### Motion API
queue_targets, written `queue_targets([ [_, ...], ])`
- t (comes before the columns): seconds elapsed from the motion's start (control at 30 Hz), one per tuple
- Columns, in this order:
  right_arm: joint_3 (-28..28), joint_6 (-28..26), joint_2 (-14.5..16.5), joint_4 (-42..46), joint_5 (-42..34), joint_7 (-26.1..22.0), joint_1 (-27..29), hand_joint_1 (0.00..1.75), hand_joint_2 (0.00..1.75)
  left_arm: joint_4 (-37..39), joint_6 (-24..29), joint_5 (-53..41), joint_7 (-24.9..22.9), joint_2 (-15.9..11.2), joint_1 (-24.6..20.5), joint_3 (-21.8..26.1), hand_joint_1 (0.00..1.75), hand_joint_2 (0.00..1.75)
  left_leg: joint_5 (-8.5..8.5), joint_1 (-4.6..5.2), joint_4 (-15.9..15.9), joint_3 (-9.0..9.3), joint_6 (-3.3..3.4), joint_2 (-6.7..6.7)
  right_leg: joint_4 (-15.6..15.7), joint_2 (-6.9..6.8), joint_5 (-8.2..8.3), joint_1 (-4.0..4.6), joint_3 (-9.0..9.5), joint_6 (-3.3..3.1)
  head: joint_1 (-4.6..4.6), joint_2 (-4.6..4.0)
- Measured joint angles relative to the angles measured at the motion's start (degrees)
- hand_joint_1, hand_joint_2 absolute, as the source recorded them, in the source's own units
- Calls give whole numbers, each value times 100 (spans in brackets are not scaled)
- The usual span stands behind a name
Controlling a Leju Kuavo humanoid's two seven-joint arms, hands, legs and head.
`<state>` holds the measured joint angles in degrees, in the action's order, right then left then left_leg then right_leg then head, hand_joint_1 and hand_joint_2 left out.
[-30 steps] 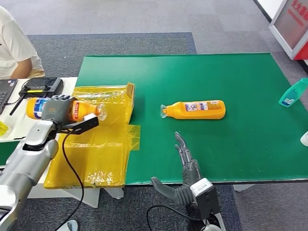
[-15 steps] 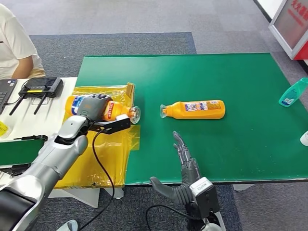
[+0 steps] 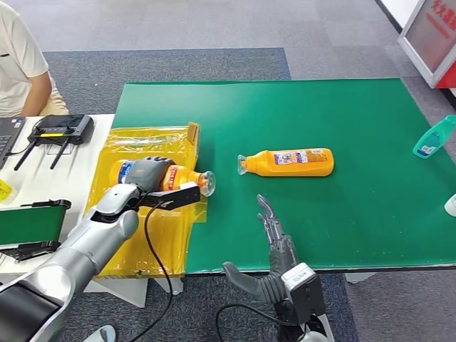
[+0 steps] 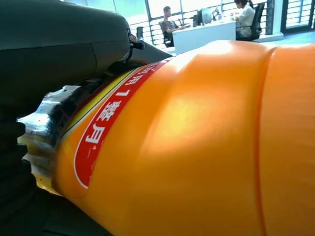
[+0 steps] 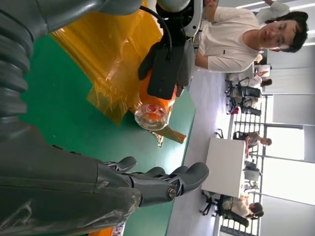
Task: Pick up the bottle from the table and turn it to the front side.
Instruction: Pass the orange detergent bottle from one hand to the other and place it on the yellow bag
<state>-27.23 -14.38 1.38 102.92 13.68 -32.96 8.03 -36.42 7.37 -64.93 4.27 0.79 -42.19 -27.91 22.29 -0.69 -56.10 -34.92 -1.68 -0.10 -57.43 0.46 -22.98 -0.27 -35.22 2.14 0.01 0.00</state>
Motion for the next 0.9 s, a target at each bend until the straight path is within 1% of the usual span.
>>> queue_targets([
  [0.17,0,-7,0,0,-2,4,-1,0,175,149,-18,123,-3,30,35,-29,175,175,0,0,0,-1,0,0,0,0,0,0,0,0,-1,0],
  [0.3,1,-42,0,0,-37,5,-1,0,175,342,101,273,4,55,132,-49,175,175,0,0,0,-1,0,0,0,0,0,0,-1,0,-1,0],
  [0.33,3,-45,0,0,-57,6,-1,0,175,387,124,291,10,62,149,-54,137,175,0,0,0,-1,0,0,0,0,0,0,-1,0,0,0],
  [0.43,30,-43,0,2,-98,3,-1,0,175,492,160,314,16,91,162,-66,7,175,0,0,0,0,0,0,0,0,0,0,0,0,0,0],
  [0.47,45,-44,-1,5,-99,1,0,0,175,518,161,333,16,103,163,-68,0,175,0,0,0,0,0,0,0,0,0,0,0,0,0,0],
  [0.6,168,-93,-2,56,-91,-6,27,0,175,595,109,452,14,134,199,-68,0,175,0,0,0,0,0,0,0,0,1,0,0,1,-1,0],
  [0.9,721,-62,-2,251,-165,-142,267,0,175,635,21,824,147,92,271,61,0,175,0,0,0,-1,1,0,0,-1,1,0,1,1,0,0],
])
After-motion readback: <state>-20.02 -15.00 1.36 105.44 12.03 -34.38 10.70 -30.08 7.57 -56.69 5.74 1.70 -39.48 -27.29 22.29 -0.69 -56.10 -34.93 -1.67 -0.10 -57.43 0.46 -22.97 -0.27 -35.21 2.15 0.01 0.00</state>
